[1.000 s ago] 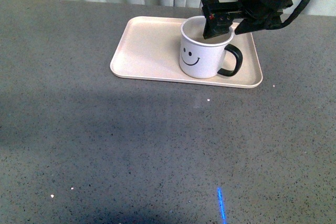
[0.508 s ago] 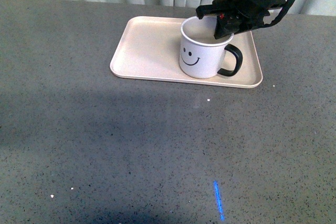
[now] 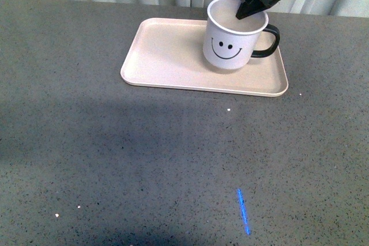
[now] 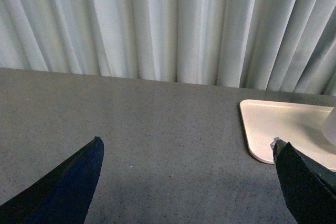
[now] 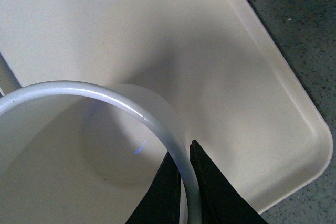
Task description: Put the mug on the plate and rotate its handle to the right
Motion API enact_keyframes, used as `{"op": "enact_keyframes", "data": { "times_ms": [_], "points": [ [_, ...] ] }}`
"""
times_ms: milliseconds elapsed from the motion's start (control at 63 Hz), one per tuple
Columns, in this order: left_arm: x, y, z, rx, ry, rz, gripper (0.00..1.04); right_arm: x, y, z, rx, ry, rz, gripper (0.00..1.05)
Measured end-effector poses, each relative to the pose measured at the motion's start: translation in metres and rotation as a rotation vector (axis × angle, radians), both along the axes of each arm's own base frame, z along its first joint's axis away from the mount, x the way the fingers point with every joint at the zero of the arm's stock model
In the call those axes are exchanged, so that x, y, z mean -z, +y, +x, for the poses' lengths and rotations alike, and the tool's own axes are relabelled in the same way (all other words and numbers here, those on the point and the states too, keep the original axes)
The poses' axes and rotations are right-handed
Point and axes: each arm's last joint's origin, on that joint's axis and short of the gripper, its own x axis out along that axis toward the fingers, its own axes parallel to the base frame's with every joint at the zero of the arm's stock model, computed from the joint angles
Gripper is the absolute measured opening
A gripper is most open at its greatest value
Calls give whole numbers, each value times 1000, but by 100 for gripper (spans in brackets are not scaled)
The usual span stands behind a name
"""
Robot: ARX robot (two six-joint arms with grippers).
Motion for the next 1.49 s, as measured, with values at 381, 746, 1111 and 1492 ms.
{"op": "enact_keyframes", "data": {
  "times_ms": [381,746,1111,1492],
  "points": [
    [0,0,0,0,0,0,95,19,9,8,-164,31,-48,5],
    [0,0,0,0,0,0,95,-3,9,15,-215,-38,-37,65],
    [0,0,0,0,0,0,95,-102,0,-51,-209,-411,101,96],
    [0,0,0,0,0,0,95,-43,-27,-162,643,-925,456,32]
  ]
}}
